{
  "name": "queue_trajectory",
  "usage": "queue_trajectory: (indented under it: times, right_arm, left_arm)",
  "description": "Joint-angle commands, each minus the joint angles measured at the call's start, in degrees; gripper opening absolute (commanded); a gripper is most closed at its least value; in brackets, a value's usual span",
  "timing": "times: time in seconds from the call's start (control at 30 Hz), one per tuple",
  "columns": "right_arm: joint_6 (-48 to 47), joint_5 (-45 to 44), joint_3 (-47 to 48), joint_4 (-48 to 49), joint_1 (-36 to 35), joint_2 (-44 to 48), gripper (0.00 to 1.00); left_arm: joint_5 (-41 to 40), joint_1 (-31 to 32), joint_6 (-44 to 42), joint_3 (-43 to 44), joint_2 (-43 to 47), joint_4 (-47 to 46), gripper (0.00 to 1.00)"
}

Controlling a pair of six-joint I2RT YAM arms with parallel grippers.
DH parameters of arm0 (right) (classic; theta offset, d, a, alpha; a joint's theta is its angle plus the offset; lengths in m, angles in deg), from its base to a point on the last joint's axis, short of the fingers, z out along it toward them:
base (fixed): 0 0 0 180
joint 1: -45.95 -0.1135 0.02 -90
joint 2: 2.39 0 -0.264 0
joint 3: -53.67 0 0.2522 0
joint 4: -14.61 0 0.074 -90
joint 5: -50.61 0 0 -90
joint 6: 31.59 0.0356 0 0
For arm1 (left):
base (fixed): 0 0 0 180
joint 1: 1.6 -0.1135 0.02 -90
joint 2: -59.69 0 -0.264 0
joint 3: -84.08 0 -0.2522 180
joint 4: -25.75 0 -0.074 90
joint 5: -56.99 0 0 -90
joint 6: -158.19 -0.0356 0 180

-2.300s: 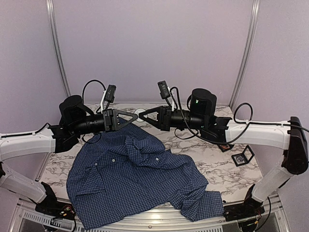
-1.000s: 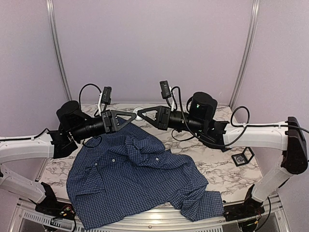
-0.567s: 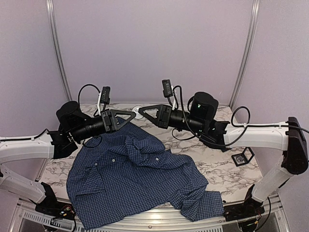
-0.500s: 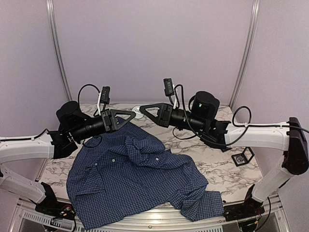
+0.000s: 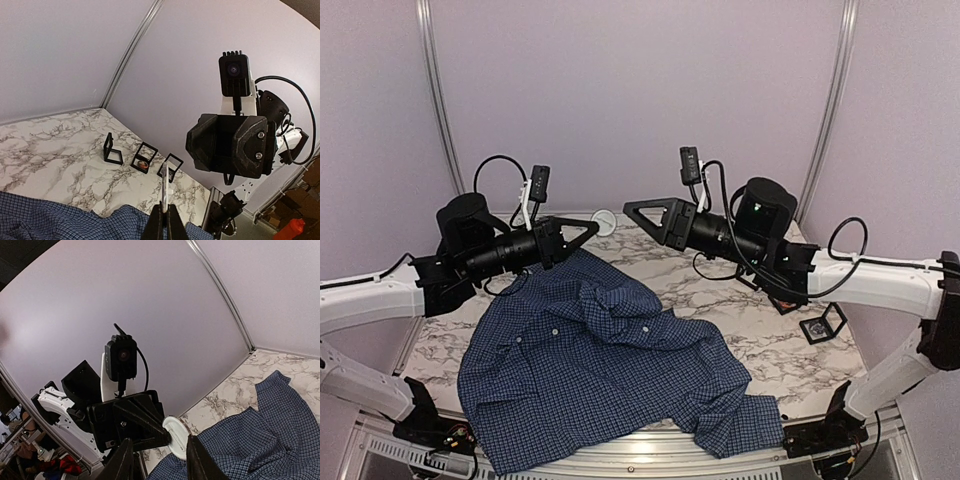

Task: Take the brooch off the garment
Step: Turn over the brooch at the center of the board.

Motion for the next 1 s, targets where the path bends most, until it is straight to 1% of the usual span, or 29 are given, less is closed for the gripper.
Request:
queue_trajectory:
  times: [0.0, 0.07, 0.13, 0.37, 0.5, 0.67, 0.8, 0.97]
  right_arm:
    - [-0.3, -2.2, 1.0, -5.7, 1.4, 4.0, 0.37]
    - [-0.4, -2.5, 1.4, -7.9, 1.8, 5.2, 0.38]
    - [-0.7, -3.1, 2.0, -10.4, 2.0, 6.4, 0.39]
    - [0.9, -5.6, 2.4, -16.1, 2.6, 9.6, 0.38]
    - [2.1, -6.1, 2.2, -17.7, 2.7, 10.4, 0.38]
    - [3.1, -7.4, 3.1, -19.9, 2.7, 10.9, 0.38]
    - [4.9, -9.5, 4.7, -24.9, 3.6, 11.1, 0.38]
    - [7.7, -7.0, 4.5, -25.9, 5.9, 11.9, 0.38]
  left_arm:
    - [-7.1, 1.1, -19.8, 6.6, 2.0, 11.8, 0.0]
    - [-11.5, 2.4, -29.2, 8.8, 1.8, 14.6, 0.0]
    - [-15.6, 3.3, -35.9, 9.5, 1.7, 14.9, 0.0]
    - [-26.4, 6.0, -50.2, 10.5, 0.6, 10.6, 0.0]
    - [-32.2, 9.3, -60.3, 11.2, -0.9, 8.4, 0.0]
    - [-37.1, 11.8, -69.8, 11.9, -2.8, 6.1, 0.0]
    - [-42.3, 14.4, -78.0, 13.0, -4.9, 4.7, 0.0]
    - [-48.6, 16.7, -88.3, 13.3, -7.7, 0.6, 0.0]
